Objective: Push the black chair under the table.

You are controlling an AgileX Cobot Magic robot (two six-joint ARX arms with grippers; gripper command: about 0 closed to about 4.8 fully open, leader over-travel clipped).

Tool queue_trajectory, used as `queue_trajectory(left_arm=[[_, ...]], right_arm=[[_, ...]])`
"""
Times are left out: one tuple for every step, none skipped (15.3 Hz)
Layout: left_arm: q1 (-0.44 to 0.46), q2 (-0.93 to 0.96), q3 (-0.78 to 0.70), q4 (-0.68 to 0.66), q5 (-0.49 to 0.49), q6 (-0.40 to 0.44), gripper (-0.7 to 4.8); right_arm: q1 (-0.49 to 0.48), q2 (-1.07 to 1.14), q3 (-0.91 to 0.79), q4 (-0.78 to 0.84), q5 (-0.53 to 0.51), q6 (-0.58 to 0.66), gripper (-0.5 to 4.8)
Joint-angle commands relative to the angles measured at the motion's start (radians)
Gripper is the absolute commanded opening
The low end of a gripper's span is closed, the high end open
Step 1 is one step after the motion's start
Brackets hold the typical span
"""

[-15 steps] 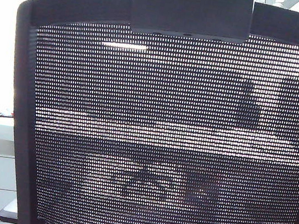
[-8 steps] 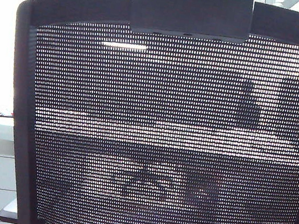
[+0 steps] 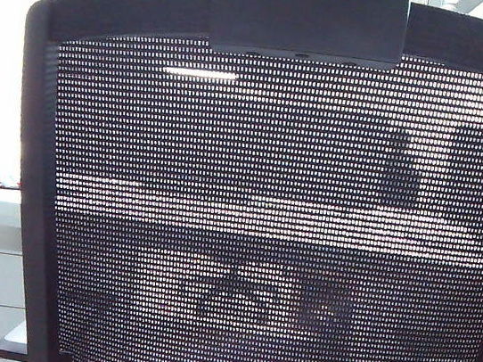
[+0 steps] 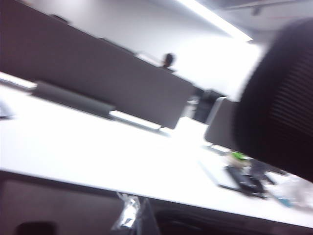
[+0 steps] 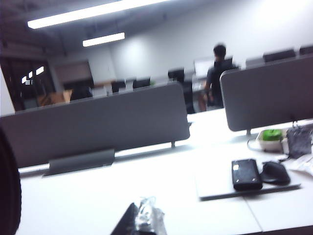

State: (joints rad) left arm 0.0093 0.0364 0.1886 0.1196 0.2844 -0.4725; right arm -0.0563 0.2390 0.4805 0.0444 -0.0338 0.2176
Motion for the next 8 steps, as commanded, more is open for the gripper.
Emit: queue_trajectory(left_arm=[[-0.002,0.183,0.154,-0.056,0.042,0.057,-0.06],[-0.002,0.285,0.222,-0.112,0.122,0.057,-0.06],[-0.002,0.377,0.284,-0.173,0.217,0.069,-0.06],[-0.008,0.457,0.339,-0.219,0.318,0.081,-0.06],[-0.028,0.495,0.362,-0.215,0.432,0.079,-0.06],[-0.071,0.506,0.369,-0.22,0.531,0.071,-0.06],[-0.121,0.501,0.369,-0.266,0.549,0.054,-0.06],[-0.172,0.499,0.368,-0.321,0.532,0.062,-0.06]], right_arm=[[0.002,0.207,0.187,-0.035,-0.159,0.059,-0.06],[0.005,0.264,0.247,-0.079,-0.257,0.098,-0.06],[0.023,0.306,0.285,-0.114,-0.352,0.123,-0.06],[0.065,0.322,0.304,-0.153,-0.377,0.131,-0.06],[0.137,0.322,0.309,-0.195,-0.361,0.13,-0.06],[0.259,0.315,0.308,-0.264,-0.32,0.121,-0.06],[0.358,0.311,0.308,-0.32,-0.262,0.118,-0.06],[0.462,0.309,0.306,-0.365,-0.19,0.106,-0.06]])
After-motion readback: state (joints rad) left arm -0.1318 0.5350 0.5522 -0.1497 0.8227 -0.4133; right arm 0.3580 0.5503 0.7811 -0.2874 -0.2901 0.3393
